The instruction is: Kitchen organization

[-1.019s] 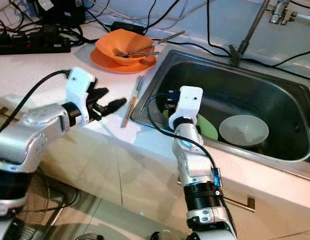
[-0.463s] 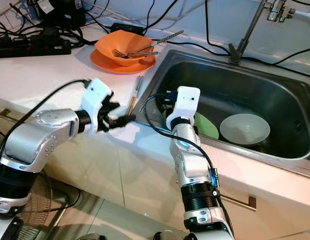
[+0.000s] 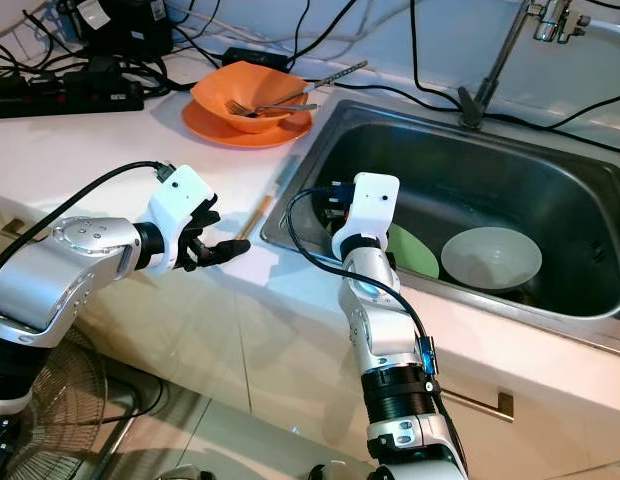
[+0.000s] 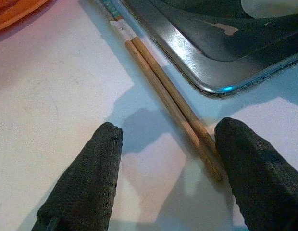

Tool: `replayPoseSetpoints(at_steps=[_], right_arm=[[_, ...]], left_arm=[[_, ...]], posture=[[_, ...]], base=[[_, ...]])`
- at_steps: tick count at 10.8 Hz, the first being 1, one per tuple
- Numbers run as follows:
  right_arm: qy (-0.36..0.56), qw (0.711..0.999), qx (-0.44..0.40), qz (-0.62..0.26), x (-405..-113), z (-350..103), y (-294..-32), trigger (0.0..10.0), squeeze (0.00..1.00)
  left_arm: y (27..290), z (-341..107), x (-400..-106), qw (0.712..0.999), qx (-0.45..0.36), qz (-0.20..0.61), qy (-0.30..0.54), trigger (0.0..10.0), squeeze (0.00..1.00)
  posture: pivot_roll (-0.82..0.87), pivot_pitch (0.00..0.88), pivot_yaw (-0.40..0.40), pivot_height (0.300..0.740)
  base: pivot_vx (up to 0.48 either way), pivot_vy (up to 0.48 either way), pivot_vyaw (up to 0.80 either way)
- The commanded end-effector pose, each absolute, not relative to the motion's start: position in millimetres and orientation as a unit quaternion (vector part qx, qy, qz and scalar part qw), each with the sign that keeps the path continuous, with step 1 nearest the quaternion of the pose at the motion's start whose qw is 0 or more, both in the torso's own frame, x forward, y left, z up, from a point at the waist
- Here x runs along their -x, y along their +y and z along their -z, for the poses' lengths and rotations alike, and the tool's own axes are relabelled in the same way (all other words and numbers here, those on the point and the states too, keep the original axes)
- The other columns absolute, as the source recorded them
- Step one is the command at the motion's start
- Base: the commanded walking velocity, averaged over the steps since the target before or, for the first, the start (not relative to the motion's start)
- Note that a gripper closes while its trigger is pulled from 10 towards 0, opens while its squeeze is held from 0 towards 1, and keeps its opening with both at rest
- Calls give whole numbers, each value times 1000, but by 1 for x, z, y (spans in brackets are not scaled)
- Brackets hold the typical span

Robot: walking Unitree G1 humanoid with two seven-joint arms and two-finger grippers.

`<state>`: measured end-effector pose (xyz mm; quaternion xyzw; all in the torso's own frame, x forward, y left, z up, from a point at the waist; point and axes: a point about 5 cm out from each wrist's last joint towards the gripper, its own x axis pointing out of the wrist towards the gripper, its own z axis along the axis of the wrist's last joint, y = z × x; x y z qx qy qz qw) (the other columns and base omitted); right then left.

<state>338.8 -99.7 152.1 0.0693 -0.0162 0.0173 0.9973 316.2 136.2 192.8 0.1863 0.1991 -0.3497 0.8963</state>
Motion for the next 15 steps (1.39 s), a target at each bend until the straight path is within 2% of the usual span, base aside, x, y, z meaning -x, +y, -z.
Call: replayPoseSetpoints(at_steps=[1,6,8,9,10,15], right_arm=[[-16,998,-65,-13,-339,-153,-102,10000,0],[-13,998,-67,-14,-339,-152,-100,10000,0],[-11,998,-67,-16,-340,-152,-99,10000,0],[-12,998,-67,-15,-340,-152,-99,10000,0],[-12,998,-67,-13,-340,-152,-100,10000,0],[-10,998,-67,-12,-342,-152,-100,10000,0]], left_arm=[[138,-193,-316,895,-194,345,208,10000,0],[164,-192,-319,914,-195,267,234,10000,0],[162,-188,-320,919,-182,261,233,10000,0],[153,-201,-325,937,-151,260,178,10000,0],[145,-210,-327,942,-138,270,147,10000,0],[153,-194,-327,947,-104,211,218,10000,0]], posture=[[8,36,-38,740],[16,49,-41,740],[17,51,-43,740],[17,51,-43,740],[13,55,-39,740],[19,62,-38,740]], base=[[0,0,0],[0,0,0],[0,0,0],[0,0,0],[0,0,0],[0,0,0]])
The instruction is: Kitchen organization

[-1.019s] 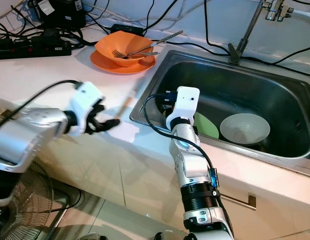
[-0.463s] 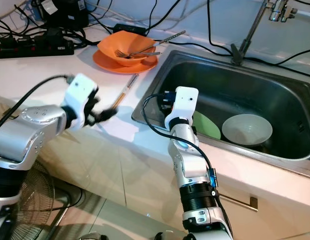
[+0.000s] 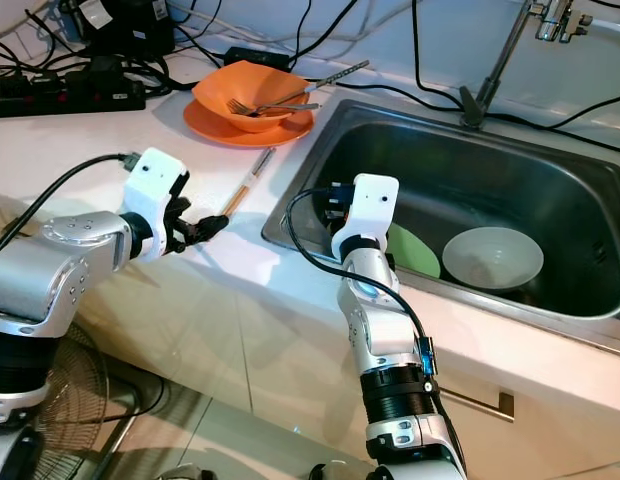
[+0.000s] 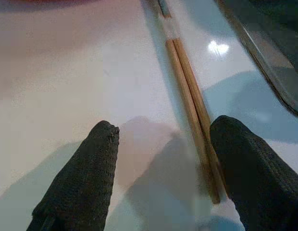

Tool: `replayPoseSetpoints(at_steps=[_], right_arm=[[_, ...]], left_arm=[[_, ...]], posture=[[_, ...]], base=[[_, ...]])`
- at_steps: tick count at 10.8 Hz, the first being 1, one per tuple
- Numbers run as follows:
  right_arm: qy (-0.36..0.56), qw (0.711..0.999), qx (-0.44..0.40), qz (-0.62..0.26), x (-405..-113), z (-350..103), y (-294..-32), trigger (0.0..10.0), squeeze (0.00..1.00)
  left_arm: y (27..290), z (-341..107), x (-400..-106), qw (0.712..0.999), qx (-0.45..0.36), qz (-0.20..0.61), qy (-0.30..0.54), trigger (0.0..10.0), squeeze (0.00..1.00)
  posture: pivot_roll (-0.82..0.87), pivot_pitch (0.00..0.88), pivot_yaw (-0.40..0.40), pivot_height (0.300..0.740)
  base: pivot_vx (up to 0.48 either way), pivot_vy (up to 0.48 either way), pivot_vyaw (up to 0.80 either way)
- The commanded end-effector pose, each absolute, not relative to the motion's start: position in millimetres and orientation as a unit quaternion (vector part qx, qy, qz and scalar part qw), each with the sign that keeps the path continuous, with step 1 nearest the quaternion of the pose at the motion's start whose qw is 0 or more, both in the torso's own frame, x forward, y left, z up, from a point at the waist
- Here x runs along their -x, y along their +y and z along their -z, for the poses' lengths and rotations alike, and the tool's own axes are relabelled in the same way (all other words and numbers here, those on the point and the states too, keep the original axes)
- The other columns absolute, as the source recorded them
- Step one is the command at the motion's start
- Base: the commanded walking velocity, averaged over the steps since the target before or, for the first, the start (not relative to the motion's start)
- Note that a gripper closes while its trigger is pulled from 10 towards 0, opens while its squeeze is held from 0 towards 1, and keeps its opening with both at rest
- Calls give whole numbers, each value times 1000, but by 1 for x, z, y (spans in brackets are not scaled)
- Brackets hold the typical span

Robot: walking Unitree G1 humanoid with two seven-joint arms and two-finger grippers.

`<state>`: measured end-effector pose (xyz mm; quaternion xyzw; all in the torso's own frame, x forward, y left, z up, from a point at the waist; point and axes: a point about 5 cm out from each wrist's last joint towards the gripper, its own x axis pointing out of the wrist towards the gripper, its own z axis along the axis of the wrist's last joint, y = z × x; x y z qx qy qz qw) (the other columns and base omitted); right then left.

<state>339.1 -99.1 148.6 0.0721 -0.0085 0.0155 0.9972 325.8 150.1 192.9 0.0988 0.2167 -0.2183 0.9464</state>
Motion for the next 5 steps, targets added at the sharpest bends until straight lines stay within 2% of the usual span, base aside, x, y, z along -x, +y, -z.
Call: replayPoseSetpoints(at_steps=[1,5], right_arm=[[-10,998,-67,-12,-342,-152,-100,10000,0],[-10,998,-68,-11,-341,-151,-100,10000,0]], left_arm=[[150,-190,-325,945,-95,211,230,10000,0],[135,-180,-315,926,-93,261,258,10000,0]], posture=[[19,62,-37,740],[19,65,-32,740]], base=[[0,0,0],[0,0,0]])
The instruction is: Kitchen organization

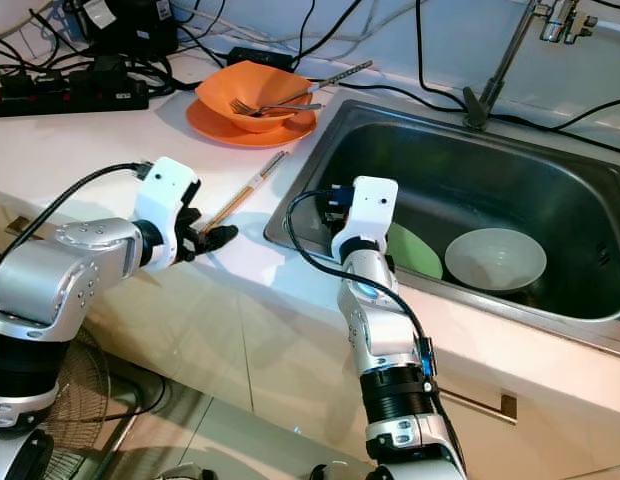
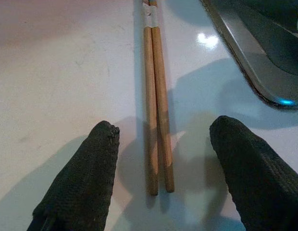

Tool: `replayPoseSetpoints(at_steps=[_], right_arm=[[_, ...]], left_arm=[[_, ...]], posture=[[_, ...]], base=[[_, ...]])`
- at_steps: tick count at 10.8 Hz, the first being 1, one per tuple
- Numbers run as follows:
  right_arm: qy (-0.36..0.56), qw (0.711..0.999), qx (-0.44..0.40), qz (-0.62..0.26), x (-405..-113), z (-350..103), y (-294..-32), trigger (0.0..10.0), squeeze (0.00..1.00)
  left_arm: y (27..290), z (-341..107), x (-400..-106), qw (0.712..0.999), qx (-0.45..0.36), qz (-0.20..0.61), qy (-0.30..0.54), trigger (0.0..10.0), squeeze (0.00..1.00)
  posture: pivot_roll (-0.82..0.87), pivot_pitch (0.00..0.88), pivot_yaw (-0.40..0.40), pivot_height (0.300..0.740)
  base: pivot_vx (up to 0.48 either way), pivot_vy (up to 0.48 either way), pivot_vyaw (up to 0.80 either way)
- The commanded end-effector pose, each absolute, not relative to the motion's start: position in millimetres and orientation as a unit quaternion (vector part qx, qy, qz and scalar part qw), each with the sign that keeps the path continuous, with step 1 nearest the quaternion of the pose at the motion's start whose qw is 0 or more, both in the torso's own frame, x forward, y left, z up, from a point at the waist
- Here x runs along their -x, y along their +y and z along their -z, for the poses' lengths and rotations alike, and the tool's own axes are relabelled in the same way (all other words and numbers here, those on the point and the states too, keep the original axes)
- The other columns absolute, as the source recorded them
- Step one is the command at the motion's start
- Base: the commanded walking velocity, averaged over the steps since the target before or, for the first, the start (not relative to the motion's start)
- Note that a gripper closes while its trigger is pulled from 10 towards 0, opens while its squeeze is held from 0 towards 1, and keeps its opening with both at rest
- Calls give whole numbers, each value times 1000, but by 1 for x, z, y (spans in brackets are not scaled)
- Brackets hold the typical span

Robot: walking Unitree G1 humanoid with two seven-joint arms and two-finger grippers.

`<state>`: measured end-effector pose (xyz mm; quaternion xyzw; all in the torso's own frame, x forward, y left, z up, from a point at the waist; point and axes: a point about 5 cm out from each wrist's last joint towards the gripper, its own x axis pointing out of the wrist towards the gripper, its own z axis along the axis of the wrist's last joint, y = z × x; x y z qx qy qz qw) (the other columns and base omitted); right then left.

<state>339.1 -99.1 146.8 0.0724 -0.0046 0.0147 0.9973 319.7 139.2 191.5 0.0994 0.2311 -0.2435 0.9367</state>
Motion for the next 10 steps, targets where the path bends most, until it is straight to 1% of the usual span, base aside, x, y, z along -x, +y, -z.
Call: replayPoseSetpoints(at_steps=[1,2,10], right_arm=[[-9,998,-68,-11,-341,-151,-99,10000,0],[-9,998,-68,-11,-341,-151,-100,10000,0],[-5,998,-68,-9,-341,-149,-100,10000,0]], left_arm=[[133,-179,-314,924,-90,265,260,8471,0],[132,-180,-312,923,-90,269,260,0,0],[127,-181,-308,921,-91,280,255,0,0]], posture=[[19,65,-32,740],[19,65,-32,740],[16,63,-28,740]], base=[[0,0,0],[0,0,0],[0,0,0]])
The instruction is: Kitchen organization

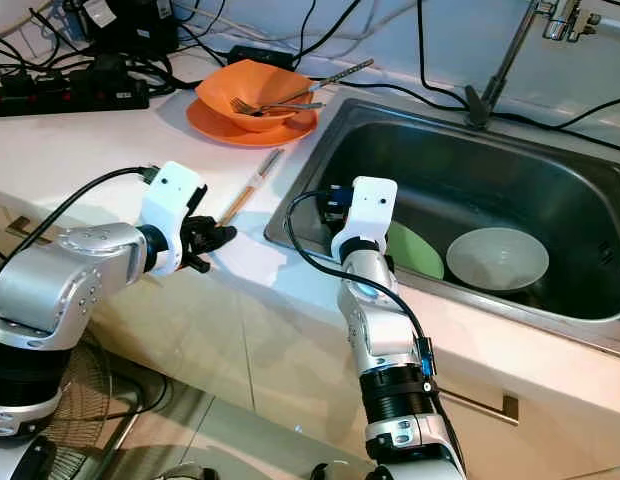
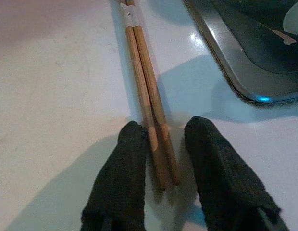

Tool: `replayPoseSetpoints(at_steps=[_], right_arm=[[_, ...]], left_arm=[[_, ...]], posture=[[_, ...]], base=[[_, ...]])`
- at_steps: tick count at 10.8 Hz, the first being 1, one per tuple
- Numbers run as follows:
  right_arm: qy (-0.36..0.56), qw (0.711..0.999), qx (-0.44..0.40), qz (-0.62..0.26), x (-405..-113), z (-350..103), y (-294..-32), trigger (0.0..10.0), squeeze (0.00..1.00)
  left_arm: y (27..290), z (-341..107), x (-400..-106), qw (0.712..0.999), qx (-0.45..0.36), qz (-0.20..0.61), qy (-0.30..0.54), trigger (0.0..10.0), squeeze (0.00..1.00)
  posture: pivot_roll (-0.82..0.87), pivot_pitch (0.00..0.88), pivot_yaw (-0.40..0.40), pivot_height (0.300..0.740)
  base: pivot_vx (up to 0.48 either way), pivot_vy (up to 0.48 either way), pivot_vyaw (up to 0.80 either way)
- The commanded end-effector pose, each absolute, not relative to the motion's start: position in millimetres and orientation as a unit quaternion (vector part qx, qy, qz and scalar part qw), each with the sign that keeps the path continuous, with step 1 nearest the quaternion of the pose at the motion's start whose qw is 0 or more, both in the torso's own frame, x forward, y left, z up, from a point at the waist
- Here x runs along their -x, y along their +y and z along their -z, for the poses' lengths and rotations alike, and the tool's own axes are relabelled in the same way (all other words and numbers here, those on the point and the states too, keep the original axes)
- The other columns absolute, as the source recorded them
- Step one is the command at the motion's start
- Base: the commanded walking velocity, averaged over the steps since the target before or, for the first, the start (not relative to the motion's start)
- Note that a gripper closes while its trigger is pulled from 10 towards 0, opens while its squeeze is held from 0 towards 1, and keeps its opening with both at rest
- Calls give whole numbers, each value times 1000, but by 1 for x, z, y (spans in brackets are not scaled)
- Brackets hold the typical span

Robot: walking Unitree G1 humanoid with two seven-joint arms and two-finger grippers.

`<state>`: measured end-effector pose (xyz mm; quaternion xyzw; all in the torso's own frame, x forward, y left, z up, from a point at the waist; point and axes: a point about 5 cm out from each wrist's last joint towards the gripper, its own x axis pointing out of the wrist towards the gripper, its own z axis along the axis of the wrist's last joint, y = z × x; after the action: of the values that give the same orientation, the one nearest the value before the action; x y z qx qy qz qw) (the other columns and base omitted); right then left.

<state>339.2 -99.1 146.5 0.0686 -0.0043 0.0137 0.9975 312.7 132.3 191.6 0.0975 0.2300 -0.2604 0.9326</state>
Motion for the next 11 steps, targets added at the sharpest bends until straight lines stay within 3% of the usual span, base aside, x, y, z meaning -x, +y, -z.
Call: replayPoseSetpoints(at_steps=[1,5,6,7,9,11], right_arm=[[-5,998,-67,-8,-341,-148,-101,10000,0],[-3,998,-67,-8,-341,-147,-100,10000,0],[-3,998,-67,-8,-341,-147,-101,10000,0],[-3,998,-66,-7,-341,-147,-101,10000,0],[-3,998,-65,-7,-342,-147,-102,10000,0],[-2,998,-65,-9,-342,-146,-101,10000,0]], left_arm=[[127,-181,-308,921,-92,281,255,0,0],[116,-204,-307,925,-96,328,167,0,0],[112,-212,-302,919,-94,357,138,8000,0],[113,-218,-305,926,-100,345,114,10000,0],[118,-231,-313,946,-93,303,68,10000,0],[124,-227,-312,946,-108,296,73,10000,0]], posture=[[16,63,-28,740],[19,63,-34,740],[20,63,-35,740],[18,61,-36,740],[19,62,-42,740],[20,62,-42,740]], base=[[0,0,0],[0,0,0],[0,0,0],[0,0,0],[0,0,0],[0,0,0]])
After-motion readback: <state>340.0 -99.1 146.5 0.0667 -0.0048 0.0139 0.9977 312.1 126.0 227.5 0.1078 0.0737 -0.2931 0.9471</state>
